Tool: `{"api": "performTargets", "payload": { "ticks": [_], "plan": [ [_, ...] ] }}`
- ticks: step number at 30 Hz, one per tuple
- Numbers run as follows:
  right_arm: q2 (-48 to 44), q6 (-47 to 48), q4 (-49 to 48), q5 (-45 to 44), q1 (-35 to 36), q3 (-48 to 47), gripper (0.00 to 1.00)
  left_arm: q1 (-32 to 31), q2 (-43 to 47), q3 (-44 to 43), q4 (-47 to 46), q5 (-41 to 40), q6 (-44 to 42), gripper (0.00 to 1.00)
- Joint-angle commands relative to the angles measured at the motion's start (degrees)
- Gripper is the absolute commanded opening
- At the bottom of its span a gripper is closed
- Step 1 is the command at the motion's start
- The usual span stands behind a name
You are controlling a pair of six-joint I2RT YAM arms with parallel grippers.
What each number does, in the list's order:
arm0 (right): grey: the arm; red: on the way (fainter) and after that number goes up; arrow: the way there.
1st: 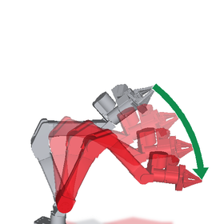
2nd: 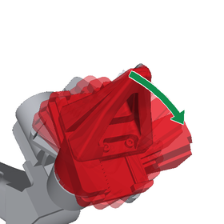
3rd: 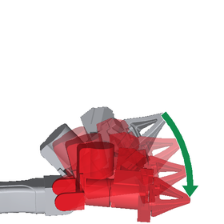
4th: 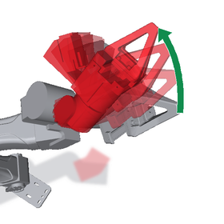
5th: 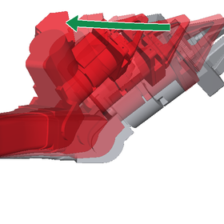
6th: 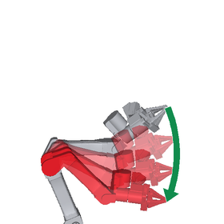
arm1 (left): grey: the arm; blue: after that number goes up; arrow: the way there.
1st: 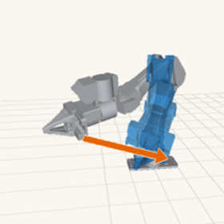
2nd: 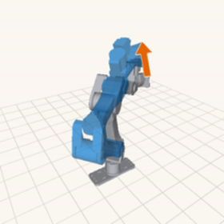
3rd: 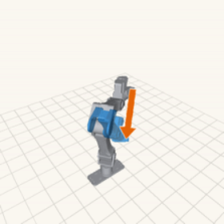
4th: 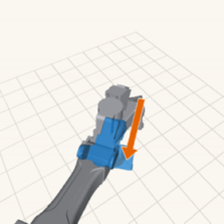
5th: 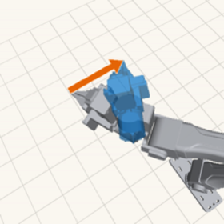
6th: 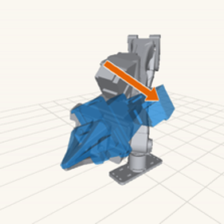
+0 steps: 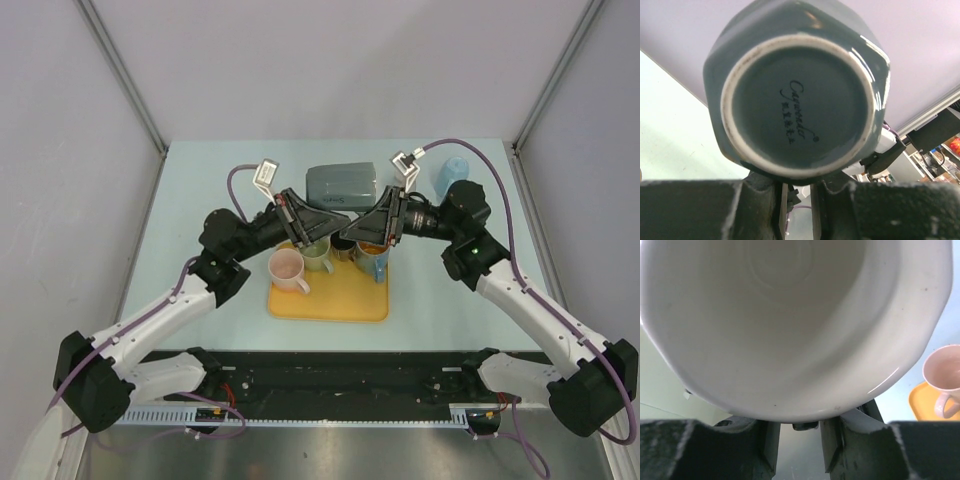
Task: Turn the mug right side up
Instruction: Turn over the cup at the center of the board.
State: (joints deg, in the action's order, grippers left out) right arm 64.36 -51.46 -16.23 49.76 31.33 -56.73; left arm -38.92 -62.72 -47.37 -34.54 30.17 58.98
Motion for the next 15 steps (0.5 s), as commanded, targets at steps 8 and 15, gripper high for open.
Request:
{"api": "performTargets", "payload": {
  "ticks": [8, 15],
  "plan": [
    [-0.6, 2.3, 2.7, -5.2, -2.0, -1.6, 0.45, -2.6, 7.3, 1.9, -10.3, 2.0, 0.3, 0.0],
    [-0.6, -0.2, 0.3, -6.1, -2.1, -1.6, 0.46, -2.6, 8.6, 3.3, -11.4, 0.8, 0.6, 0.0]
  ]
}}
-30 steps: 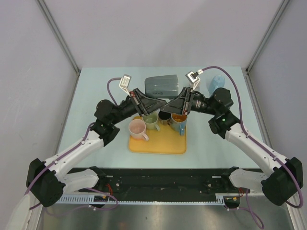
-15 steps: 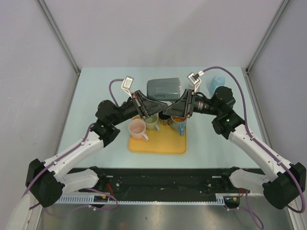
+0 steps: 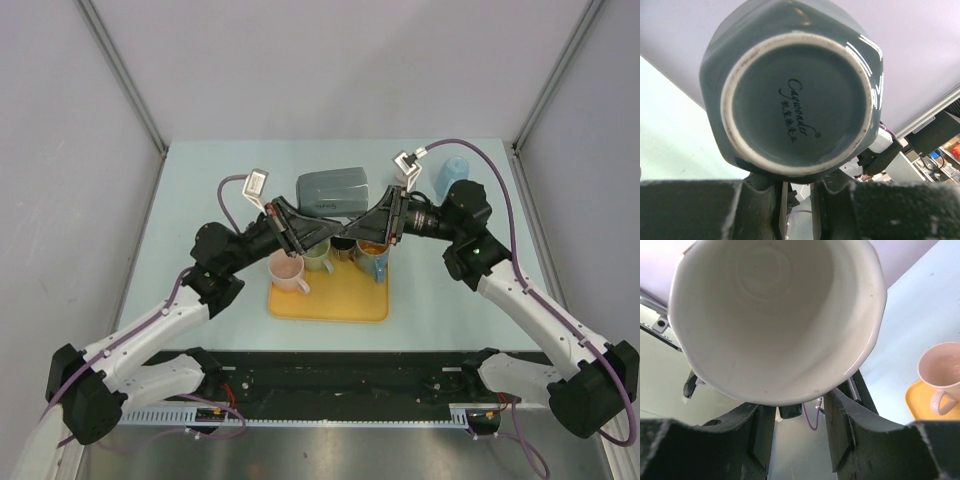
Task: Turn the mug right side up
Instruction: Turn over the cup at the center of the board.
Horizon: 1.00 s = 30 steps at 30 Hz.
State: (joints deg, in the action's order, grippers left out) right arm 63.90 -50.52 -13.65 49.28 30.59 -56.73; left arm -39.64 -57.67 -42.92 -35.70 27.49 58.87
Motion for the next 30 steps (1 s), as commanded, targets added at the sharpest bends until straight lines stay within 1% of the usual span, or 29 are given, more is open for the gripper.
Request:
{"api": "performTargets", "payload": {
  "ticks": [1, 4, 7, 8, 10, 11, 12, 14, 16, 18, 19, 20, 22, 23, 26, 30],
  "plan": [
    [0.3, -1.6, -3.3, -5.5, -1.3, -1.6, 0.46, -1.8, 3.4, -1.1, -10.3, 3.8, 0.8, 0.0],
    [0.8, -2.4, -4.4, -5.0, -1.1, -1.6, 0.41, -2.1, 3.0, -1.5, -10.4, 4.4, 0.9, 0.0],
    [1.5, -2.2, -4.5, -4.9, -0.4, -1.6, 0.32, -2.8, 2.5, -1.6, -10.4, 5.3, 0.8, 0.0],
    [1.8, -2.3, -4.7, -4.6, -0.4, -1.6, 0.26, -3.0, 2.1, -1.6, -10.4, 5.5, 0.8, 0.0],
    [2.1, -2.7, -5.7, -4.1, 0.1, -1.6, 0.2, -3.3, 1.9, -1.7, -10.4, 5.8, 0.7, 0.0],
    [2.5, -3.0, -6.0, -3.2, 0.2, -1.6, 0.15, -3.3, 1.7, -1.7, -10.4, 5.7, 0.7, 0.0],
    [2.5, -3.2, -6.4, -2.9, 0.2, -1.6, 0.11, -3.4, 1.7, -1.6, -10.4, 6.0, 0.7, 0.0],
    [2.5, -3.7, -7.2, -1.6, 0.2, -1.6, 0.05, -3.5, 1.7, -1.6, -10.4, 6.0, 0.6, 0.0],
    [2.5, -4.2, -8.3, -0.9, 0.2, -1.6, 0.03, -3.5, 1.9, -1.4, -10.4, 5.7, 0.3, 0.0],
    [2.8, -5.5, -9.5, 1.0, 0.1, -1.6, 0.07, -3.5, 1.8, -1.4, -10.4, 5.9, 0.3, 0.0],
    [2.9, -6.1, -10.7, 1.6, 0.2, -1.6, 0.12, -3.5, 1.7, -1.5, -10.4, 5.9, 0.2, 0.01],
    [2.9, -6.4, -11.0, 2.6, 0.1, -1.6, 0.19, -3.5, 1.6, -1.4, -10.5, 6.2, 0.2, 0.0],
    [3.0, -6.9, -12.0, 3.3, 0.1, -1.6, 0.25, -3.5, 1.5, -1.6, -10.5, 6.4, 0.2, 0.0],
    [3.1, -7.1, -12.5, 4.4, 0.1, -1.6, 0.29, -3.5, 1.4, -1.6, -10.5, 6.6, 0.1, 0.0],
    [3.4, -8.4, -14.2, 6.0, 0.0, -1.6, 0.34, -3.5, 1.5, -1.6, -10.5, 7.0, 0.1, 0.0],
    [3.8, -9.5, -16.6, 7.3, -0.3, -1.5, 0.36, -3.5, 1.5, -1.6, -10.6, 7.3, 0.1, 0.0]
  ]
}}
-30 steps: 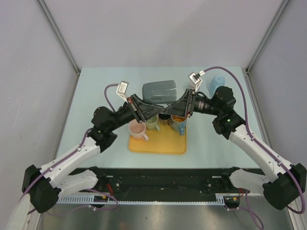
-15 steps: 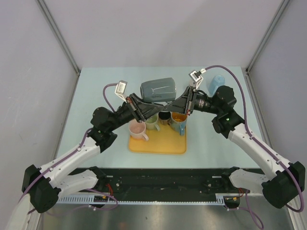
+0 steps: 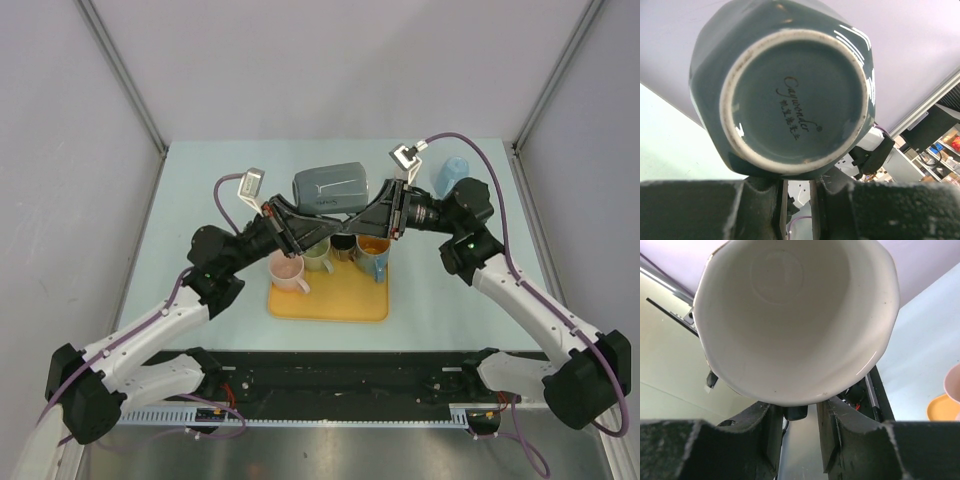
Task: Turn the mug right side up
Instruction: Turn over the cup at the center of the board.
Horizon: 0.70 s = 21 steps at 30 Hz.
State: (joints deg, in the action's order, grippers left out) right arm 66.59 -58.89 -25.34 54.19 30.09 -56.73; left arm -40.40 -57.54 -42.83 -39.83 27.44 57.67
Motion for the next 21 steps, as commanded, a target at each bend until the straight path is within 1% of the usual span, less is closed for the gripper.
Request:
{"api": "performTargets", "payload": {
  "ticks": [1, 5, 9, 13, 16, 21],
  "plan": [
    [1.2, -1.8, -5.3, 2.8, 0.2, -1.5, 0.37, -2.8, 1.5, -1.6, -6.5, 7.5, 1.3, 0.0],
    [1.6, -3.9, -8.0, 3.9, 0.0, -1.3, 0.39, -2.8, 1.4, -1.7, -6.6, 8.1, 1.3, 0.0],
    [2.0, -7.0, -13.7, 5.1, -0.1, -0.8, 0.42, -2.8, 1.3, -1.6, -6.7, 8.4, 1.0, 0.0],
    [2.4, -8.8, -15.6, 5.8, 0.1, -0.8, 0.43, -2.8, 1.1, -1.6, -6.9, 8.9, 1.0, 0.0],
    [2.9, -8.8, -15.9, 6.3, 0.3, -0.8, 0.41, -2.8, 0.9, -1.7, -7.0, 9.1, 1.1, 0.0],
    [3.6, -9.0, -15.6, 5.8, 0.6, -0.8, 0.31, -3.2, 0.6, -1.9, -7.1, 9.4, 1.2, 0.0]
  ]
}}
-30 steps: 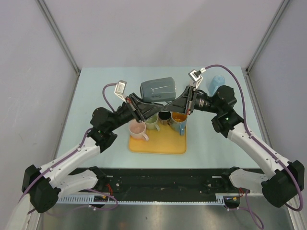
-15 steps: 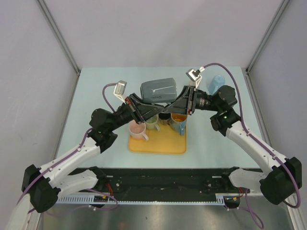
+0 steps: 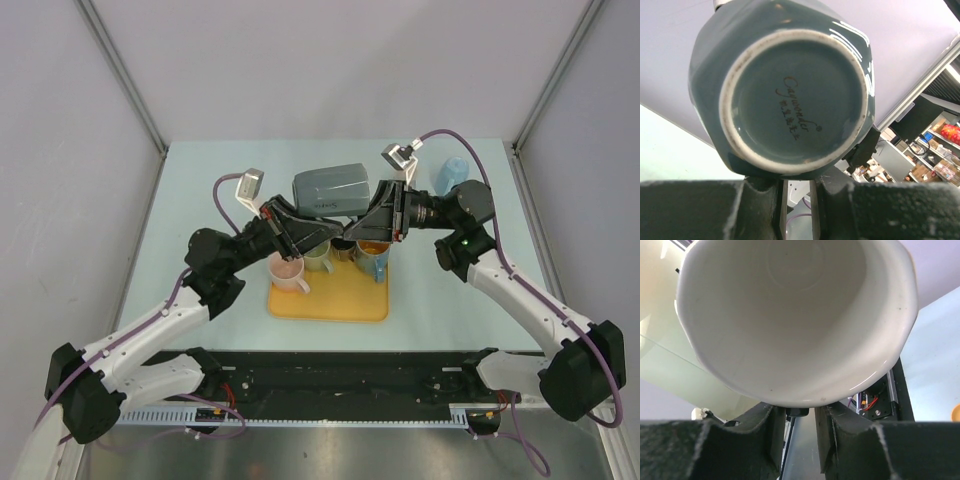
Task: Turn the mug right side up
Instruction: Turn over the cup at the center of the board.
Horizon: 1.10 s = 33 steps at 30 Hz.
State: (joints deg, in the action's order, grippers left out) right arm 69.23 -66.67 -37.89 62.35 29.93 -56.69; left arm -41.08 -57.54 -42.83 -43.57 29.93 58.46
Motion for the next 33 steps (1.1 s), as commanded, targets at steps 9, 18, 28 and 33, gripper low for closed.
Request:
{"api": "performTargets", "payload": {
  "ticks": [9, 18, 28, 33],
  "plan": [
    [1.2, -2.1, -3.2, -5.7, 2.0, -0.9, 0.15, -4.5, -1.0, -1.0, -3.4, 6.5, -0.6, 0.0],
    [0.7, 0.4, 0.2, -6.6, 2.4, -0.9, 0.21, -5.1, -1.2, -0.2, -3.4, 6.9, -1.2, 0.0],
    [1.2, -1.3, -1.4, -8.5, 1.0, -1.0, 0.43, -6.6, -1.5, -0.3, -3.4, 7.2, -1.4, 0.0],
    [1.5, -2.0, -2.5, -8.0, 0.8, -0.9, 0.25, -6.9, -1.7, -0.2, -3.4, 7.5, -1.6, 0.0]
  ]
}}
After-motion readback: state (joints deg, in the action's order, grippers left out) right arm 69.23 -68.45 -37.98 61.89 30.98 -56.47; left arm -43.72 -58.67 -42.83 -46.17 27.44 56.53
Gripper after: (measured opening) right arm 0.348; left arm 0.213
